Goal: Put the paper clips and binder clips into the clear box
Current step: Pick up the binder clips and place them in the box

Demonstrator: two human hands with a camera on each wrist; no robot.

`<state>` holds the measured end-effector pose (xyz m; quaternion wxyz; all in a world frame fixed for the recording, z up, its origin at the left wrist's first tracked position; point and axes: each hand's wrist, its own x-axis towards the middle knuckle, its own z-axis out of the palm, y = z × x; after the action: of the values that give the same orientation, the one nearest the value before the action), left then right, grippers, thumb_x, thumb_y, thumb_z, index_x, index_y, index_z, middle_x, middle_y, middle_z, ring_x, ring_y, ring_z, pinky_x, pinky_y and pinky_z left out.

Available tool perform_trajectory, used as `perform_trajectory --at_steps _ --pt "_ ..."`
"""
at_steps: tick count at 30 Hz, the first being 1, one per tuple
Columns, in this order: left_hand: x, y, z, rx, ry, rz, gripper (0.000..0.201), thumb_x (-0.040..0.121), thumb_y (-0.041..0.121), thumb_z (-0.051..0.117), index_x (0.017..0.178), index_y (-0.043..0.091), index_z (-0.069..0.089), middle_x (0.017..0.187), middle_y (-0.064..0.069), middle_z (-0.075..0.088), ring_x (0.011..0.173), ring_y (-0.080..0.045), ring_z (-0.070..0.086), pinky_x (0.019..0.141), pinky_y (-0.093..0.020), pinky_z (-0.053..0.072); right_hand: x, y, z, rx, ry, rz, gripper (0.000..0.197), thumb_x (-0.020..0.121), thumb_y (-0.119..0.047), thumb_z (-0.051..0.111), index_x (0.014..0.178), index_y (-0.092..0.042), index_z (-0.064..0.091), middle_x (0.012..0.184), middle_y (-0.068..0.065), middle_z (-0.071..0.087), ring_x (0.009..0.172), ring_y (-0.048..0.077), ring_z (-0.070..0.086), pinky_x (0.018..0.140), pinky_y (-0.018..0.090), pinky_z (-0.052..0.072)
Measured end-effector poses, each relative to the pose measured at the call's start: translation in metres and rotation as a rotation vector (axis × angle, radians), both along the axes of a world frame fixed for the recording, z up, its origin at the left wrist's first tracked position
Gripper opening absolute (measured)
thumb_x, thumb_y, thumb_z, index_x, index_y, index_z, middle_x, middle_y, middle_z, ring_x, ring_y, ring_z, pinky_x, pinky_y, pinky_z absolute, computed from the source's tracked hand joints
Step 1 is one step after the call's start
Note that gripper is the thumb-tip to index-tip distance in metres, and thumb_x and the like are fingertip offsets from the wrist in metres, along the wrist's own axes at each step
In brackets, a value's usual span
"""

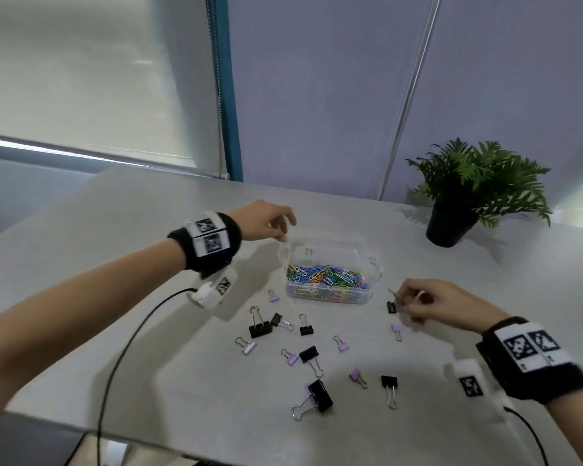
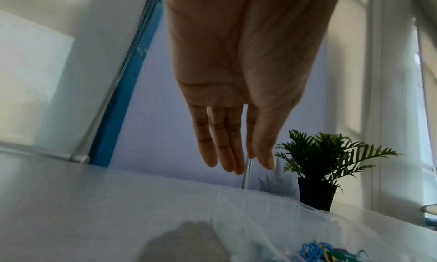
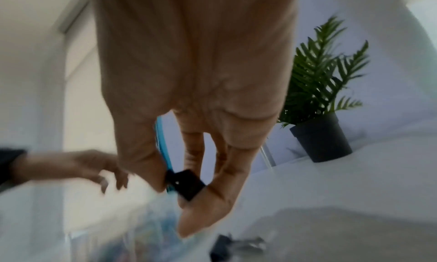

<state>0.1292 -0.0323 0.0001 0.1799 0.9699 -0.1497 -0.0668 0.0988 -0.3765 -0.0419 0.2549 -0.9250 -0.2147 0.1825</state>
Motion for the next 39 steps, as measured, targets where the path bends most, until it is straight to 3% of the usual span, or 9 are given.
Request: perform_trajectory --at_steps 4,8,14,19,23,26,30,34,39 --pt "-0.055 0.029 -0.002 0.087 0.125 -0.03 0.021 0.089 0.019 0.06 0.109 0.012 0.06 0.1 -0.005 0.07 0.086 -0.018 0.065 0.078 -0.022 0.046 0.019 0.027 0.025 0.304 0.067 -0.055 0.014 0.088 0.003 0.052 0.083 -0.008 0.06 0.085 0.014 0.063 0.059 0.009 0.061 0.057 0.013 0.05" --pt "-0.098 0.036 -0.019 0.166 0.338 -0.022 0.025 0.085 0.03 0.064 0.106 0.016 0.061 0.1 -0.001 0.068 0.087 -0.019 0.065 0.08 -0.026 0.049 0.056 0.073 0.034 0.333 -0.05 -0.056 0.014 0.088 0.001 0.054 0.083 -0.01 0.061 0.081 0.012 0.061 0.065 0.018 0.058 0.053 0.013 0.051" --pt "-0.098 0.065 -0.012 0.21 0.164 0.208 0.03 0.084 0.027 0.067 0.108 0.012 0.059 0.105 -0.002 0.067 0.086 -0.012 0.055 0.08 -0.024 0.043 0.078 0.12 0.019 -0.017 -0.104 0.023 0.02 0.089 -0.003 0.05 0.103 -0.006 0.065 0.093 0.009 0.064 0.072 0.018 0.058 0.061 0.02 0.05" --pt "-0.116 0.016 -0.028 0.206 0.28 0.024 0.039 0.084 0.044 0.062 0.112 0.018 0.057 0.112 -0.002 0.059 0.093 -0.015 0.056 0.084 -0.026 0.044 0.07 0.105 0.024 -0.187 -0.201 0.082 0.025 0.09 -0.013 0.052 0.114 -0.012 0.06 0.109 0.009 0.062 0.087 0.02 0.056 0.074 0.026 0.048" --pt "-0.121 -0.012 -0.049 0.367 0.246 -0.006 0.057 0.075 0.062 0.06 0.117 0.024 0.048 0.114 -0.001 0.048 0.1 -0.024 0.055 0.079 -0.033 0.044 0.055 0.063 0.029 -0.34 -0.366 0.057 0.02 0.089 -0.016 0.053 0.108 -0.014 0.058 0.104 0.007 0.06 0.088 0.019 0.049 0.083 0.032 0.041" --pt "-0.118 -0.02 -0.051 0.44 0.211 -0.022 0.056 0.078 0.052 0.063 0.12 0.019 0.045 0.118 -0.006 0.047 0.103 -0.029 0.055 0.071 -0.032 0.038 0.032 0.036 0.023 -0.476 -0.253 0.085 0.022 0.089 -0.025 0.055 0.107 -0.012 0.056 0.1 0.006 0.058 0.088 0.02 0.051 0.078 0.029 0.039" --pt "-0.115 -0.025 -0.049 0.434 0.203 -0.05 0.045 0.085 0.038 0.061 0.122 0.016 0.046 0.118 -0.01 0.051 0.104 -0.029 0.055 0.068 -0.027 0.031 0.003 0.026 0.006 -0.494 -0.027 0.153 0.048 0.079 -0.045 0.066 0.117 -0.022 0.047 0.108 0.001 0.049 0.093 0.018 0.049 0.084 0.03 0.043" --pt "-0.116 -0.022 -0.047 0.398 0.204 -0.061 0.036 0.085 0.027 0.059 0.117 0.014 0.051 0.113 -0.012 0.054 0.099 -0.03 0.056 0.07 -0.029 0.037 0.0 0.03 -0.008 -0.497 -0.046 0.178 0.07 0.07 -0.042 0.075 0.127 -0.026 0.036 0.11 -0.003 0.034 0.099 0.017 0.044 0.091 0.034 0.044" --pt "-0.115 -0.012 -0.038 0.337 0.122 -0.065 0.021 0.088 0.012 0.047 0.106 0.011 0.057 0.107 -0.013 0.059 0.096 -0.028 0.056 0.078 -0.031 0.043 0.003 0.033 -0.014 -0.434 -0.019 0.187 0.046 0.068 -0.028 0.078 0.088 -0.033 0.036 0.096 -0.005 0.039 0.083 0.014 0.043 0.069 0.023 0.038"
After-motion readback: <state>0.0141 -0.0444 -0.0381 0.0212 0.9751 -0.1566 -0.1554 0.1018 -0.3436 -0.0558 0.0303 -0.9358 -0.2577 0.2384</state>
